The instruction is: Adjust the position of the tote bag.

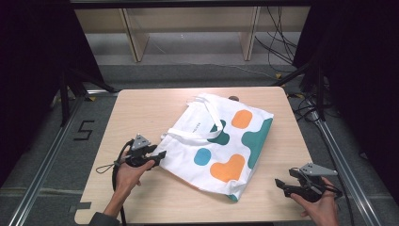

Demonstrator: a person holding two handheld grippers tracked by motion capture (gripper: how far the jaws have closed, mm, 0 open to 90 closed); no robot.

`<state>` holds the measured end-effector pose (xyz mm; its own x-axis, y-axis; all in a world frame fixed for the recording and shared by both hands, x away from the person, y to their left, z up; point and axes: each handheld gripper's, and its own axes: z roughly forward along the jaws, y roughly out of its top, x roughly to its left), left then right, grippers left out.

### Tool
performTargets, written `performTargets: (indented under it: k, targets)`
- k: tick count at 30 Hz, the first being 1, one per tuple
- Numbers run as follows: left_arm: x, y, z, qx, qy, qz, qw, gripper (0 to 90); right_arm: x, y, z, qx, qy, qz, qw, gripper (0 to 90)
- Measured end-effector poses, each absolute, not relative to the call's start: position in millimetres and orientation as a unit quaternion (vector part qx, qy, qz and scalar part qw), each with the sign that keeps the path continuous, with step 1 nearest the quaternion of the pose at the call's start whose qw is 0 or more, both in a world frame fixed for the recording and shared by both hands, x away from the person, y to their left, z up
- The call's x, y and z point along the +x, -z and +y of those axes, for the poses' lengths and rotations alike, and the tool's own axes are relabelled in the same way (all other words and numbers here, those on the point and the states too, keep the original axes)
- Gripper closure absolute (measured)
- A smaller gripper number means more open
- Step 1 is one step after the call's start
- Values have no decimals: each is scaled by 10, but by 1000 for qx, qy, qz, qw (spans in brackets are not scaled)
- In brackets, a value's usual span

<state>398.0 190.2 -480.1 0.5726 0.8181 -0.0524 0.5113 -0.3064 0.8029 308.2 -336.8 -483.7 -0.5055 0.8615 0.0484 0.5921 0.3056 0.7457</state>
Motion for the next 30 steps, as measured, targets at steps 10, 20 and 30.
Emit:
performTargets:
  k: [10,20,30]
  targets:
    - [4019,4874,1923,797,-161,416,407,862,3103,4850,-3323,449,-372,793,176,310]
    - [3924,4932,1922,804,-143,411,405,881,3092,4850,-3244,457,-377,790,157,319]
    - [3620,4963,1859,814,-119,386,417,881,3071,4806,-3131,442,-408,789,125,332]
